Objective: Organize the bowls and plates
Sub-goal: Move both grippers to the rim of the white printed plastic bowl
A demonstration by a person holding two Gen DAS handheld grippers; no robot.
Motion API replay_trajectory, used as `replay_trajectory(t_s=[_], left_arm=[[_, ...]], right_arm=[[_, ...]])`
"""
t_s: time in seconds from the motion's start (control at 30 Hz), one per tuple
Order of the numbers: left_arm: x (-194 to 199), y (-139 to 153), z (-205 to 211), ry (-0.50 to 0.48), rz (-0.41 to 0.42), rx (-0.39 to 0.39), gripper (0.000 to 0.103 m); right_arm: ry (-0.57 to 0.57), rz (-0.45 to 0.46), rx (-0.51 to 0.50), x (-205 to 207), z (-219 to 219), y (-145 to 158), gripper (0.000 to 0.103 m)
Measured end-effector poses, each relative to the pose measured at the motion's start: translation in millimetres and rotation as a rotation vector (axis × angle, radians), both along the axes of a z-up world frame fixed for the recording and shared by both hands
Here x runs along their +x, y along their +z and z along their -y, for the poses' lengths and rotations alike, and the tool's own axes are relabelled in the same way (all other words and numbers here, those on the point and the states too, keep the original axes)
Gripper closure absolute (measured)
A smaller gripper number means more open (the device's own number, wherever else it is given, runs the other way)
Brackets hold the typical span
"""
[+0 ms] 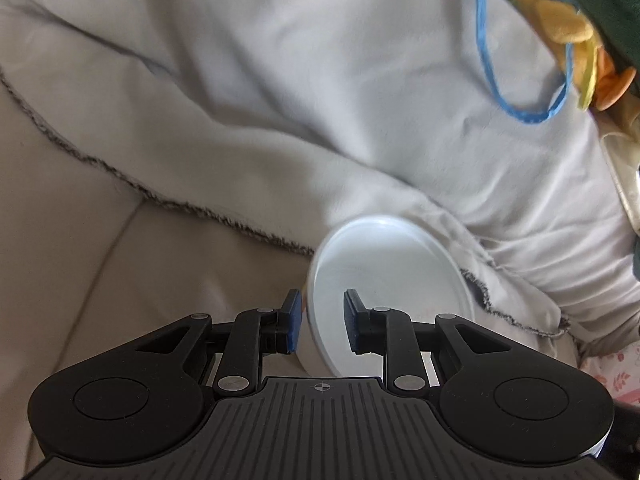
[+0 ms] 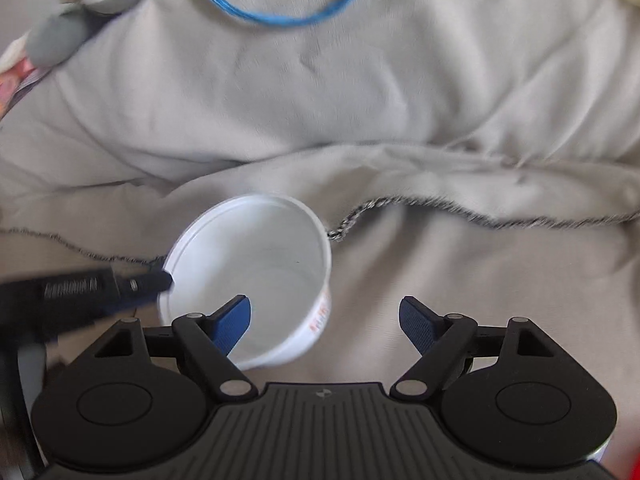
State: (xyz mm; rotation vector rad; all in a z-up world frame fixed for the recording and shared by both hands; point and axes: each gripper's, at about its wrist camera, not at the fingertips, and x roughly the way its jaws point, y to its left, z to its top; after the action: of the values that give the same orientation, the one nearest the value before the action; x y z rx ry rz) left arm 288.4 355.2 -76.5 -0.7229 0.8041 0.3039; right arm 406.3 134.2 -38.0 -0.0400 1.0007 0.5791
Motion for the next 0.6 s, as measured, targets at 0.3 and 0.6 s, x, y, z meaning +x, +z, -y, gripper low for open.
replay_trajectory(t_s=[0.3, 0.6], left_arm=[[13, -12, 28, -0.039, 0.019, -0.004, 0.081], [21, 14, 128, -0.313, 0.078, 0.006, 0.077]], right_arm=[[0.069, -0.009, 0.011, 8, -7, -18, 0.078], [-0.079, -0.004, 0.006, 9, 114, -12, 0.077]])
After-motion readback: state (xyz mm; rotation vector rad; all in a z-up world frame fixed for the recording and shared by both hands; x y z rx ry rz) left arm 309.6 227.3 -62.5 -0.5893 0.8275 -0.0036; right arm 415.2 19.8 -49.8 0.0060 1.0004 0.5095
